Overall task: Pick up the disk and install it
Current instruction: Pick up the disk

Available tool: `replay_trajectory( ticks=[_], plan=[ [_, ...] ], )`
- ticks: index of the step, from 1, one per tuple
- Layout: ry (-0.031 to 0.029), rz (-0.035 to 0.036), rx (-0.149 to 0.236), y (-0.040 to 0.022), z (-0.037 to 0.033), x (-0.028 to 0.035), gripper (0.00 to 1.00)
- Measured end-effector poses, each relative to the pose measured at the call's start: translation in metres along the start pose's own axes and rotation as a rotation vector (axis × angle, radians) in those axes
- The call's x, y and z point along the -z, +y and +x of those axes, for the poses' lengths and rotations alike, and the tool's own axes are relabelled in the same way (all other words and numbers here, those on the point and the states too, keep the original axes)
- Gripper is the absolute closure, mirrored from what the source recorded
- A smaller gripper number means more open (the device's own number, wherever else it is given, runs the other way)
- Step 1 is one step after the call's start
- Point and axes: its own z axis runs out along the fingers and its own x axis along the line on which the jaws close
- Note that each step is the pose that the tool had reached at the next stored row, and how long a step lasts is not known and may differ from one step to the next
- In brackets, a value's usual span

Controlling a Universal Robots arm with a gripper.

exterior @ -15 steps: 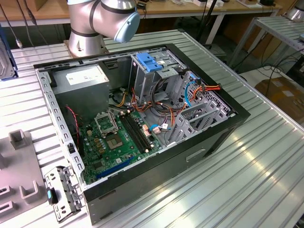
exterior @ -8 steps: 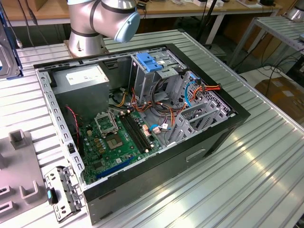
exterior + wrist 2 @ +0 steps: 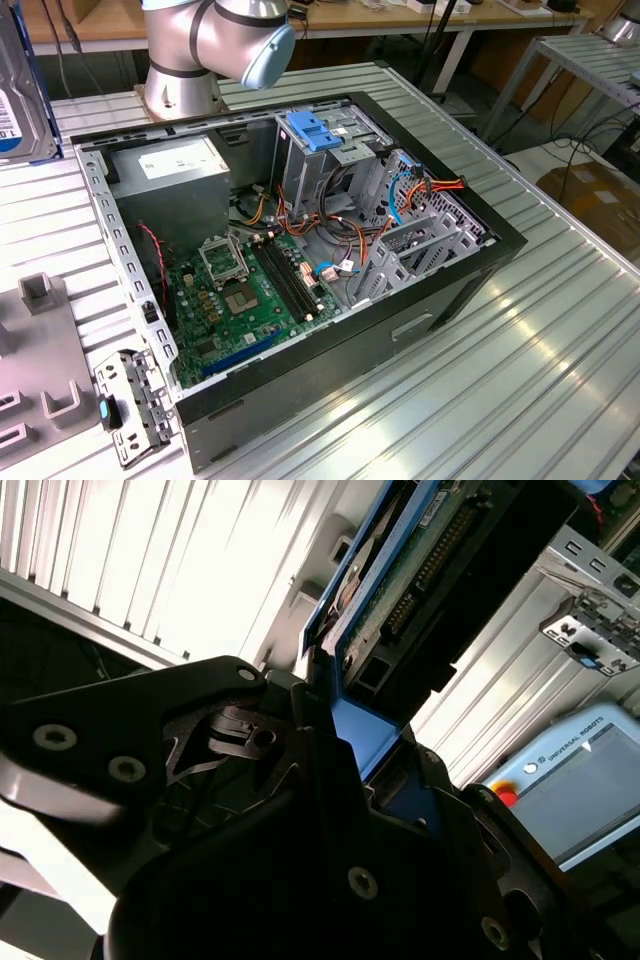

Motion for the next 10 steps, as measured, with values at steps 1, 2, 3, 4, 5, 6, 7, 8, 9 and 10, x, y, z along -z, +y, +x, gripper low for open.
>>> replay_trajectory(
  ticks=[1,2,3,4,5,6,7,8,9,10],
  plan=[
    [0.0000,0.0001,0.000,-0.0018,-0.0001,0.0000,0.63],
    [0.0000,0.0000,0.000,-0.0037,-0.0001,0.0000,0.63],
    [0.0000,0.0000,0.000,-0.0058,-0.0002,0.0001,0.63],
    [-0.0001,0.0001,0.000,-0.0115,-0.0004,0.0001,0.63],
    [0.0000,0.0000,0.000,-0.0147,-0.0005,0.0002,0.63],
    [0.0000,0.0000,-0.001,-0.0183,-0.0006,0.0003,0.63],
    [0.0000,0.0001,0.000,-0.0206,-0.0007,0.0003,0.63],
    [0.0000,0.0000,0.000,-0.0229,-0.0007,0.0003,0.63],
    [0.0000,0.0000,-0.001,-0.0265,-0.0009,0.0004,0.63],
    [0.0000,0.0000,-0.001,-0.0314,-0.0010,0.0005,0.63]
  ],
)
